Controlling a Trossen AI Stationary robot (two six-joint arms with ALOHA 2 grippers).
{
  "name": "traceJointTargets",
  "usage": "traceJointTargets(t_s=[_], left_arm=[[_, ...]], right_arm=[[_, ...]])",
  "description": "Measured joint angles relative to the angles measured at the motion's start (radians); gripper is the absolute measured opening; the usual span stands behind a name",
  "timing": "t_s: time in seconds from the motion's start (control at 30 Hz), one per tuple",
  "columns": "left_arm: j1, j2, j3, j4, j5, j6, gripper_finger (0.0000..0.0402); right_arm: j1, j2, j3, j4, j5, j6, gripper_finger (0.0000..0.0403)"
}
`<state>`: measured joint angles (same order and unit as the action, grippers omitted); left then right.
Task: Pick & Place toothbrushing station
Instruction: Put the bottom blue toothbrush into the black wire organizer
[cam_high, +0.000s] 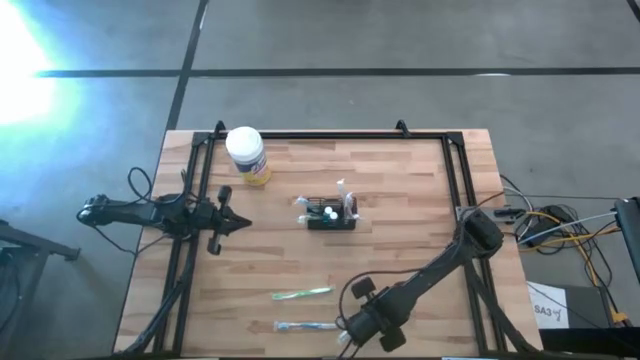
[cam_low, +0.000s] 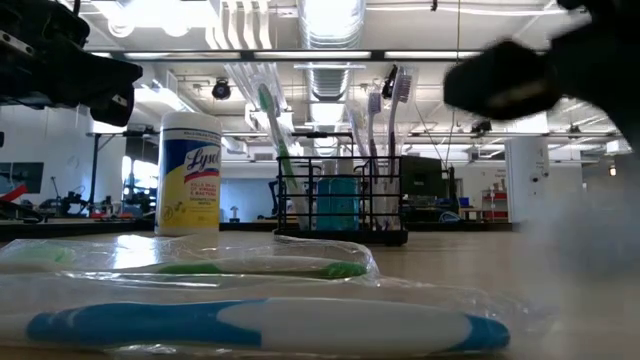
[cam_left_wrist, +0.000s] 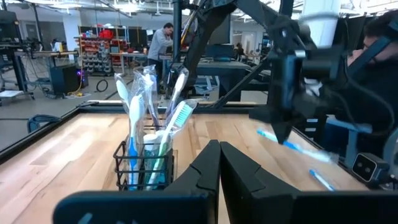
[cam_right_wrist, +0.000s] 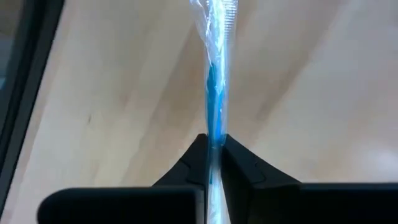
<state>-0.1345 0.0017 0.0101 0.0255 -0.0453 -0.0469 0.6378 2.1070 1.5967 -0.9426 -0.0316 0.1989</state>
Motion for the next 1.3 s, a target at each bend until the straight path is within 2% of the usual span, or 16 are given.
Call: traceJointTargets(t_s=[0.2,0.33,0.43,0.6,0.87,0.97,1.13,1.3], left_arm=[[0.0,0.0,0.0,0.003,-0.002,-0.004,0.0012],[0.0,0.002,0.0,0.006,-0.003,0.009,0.0012],[0.0,0.002,0.0,0.018,-0.009,0.047,0.0012],[0.0,0.002,0.0,0.031,-0.008,0.052,0.0012],[0.0,0.012,0.0,0.109,-0.027,0.048,0.0012],[0.0,0.038,0.0,0.137,-0.093,0.06,0.0012],[0.0,0.114,0.004,0.222,-0.118,0.084,0.0012],[0.001,0.254,0.092,0.229,-0.22,0.095,0.0012]], right_arm=[[-0.027,-0.145,-0.004,-0.015,0.093,-0.123,0.0015],[-0.07,-0.285,-0.054,0.159,0.109,-0.28,0.0014],[-0.122,-0.393,-0.147,0.317,0.061,-0.398,0.0014],[-0.23,-0.57,-0.345,0.536,0.029,-0.47,0.0014],[-0.431,-0.808,-0.694,0.922,-0.197,-0.466,0.0013],[-0.482,-0.856,-0.785,0.993,-0.205,-0.444,0.0013],[-0.542,-0.901,-0.889,1.145,-0.209,-0.445,0.0013],[-0.595,-0.896,-0.972,1.302,-0.212,-0.463,0.0013]])
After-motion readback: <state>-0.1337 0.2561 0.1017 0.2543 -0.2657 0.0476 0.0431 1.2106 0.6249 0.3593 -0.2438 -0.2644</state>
